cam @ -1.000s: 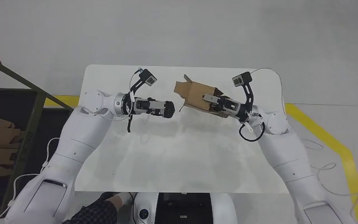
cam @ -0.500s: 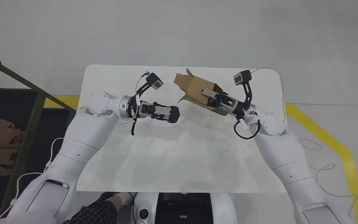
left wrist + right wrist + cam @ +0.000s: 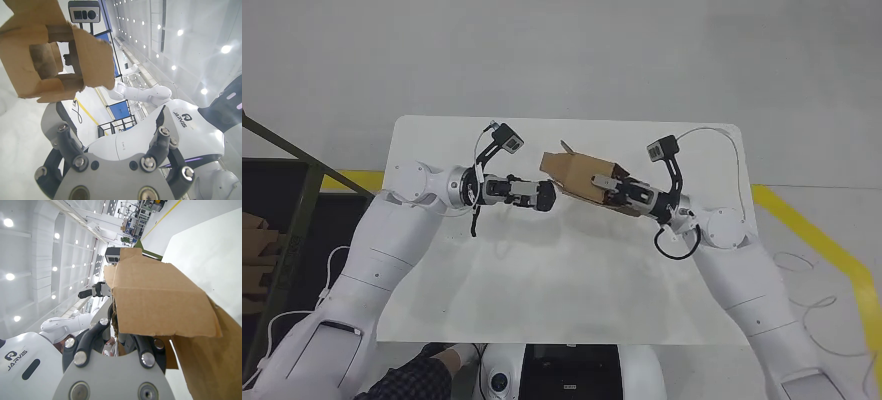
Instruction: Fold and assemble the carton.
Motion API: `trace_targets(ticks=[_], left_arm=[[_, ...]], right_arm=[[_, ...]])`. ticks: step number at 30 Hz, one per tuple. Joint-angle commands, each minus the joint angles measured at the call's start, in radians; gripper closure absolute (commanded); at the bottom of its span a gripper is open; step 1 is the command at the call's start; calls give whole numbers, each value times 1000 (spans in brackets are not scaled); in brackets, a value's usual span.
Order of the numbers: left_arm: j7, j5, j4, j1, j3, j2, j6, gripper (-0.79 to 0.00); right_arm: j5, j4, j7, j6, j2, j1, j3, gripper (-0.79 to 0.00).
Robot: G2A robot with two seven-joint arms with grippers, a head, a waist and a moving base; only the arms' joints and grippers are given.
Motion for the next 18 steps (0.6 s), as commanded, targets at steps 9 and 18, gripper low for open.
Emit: trace_targets(ticks=[9,18], left_arm=[[-5,0,8,-12,17,-6,5,-785],[-3,-1,10,-6,0,-3,3,-785]], right_arm=[[7,-16,64,19,-3,-7,-31,0],[19,1,59,15,-3,6,-18,0]])
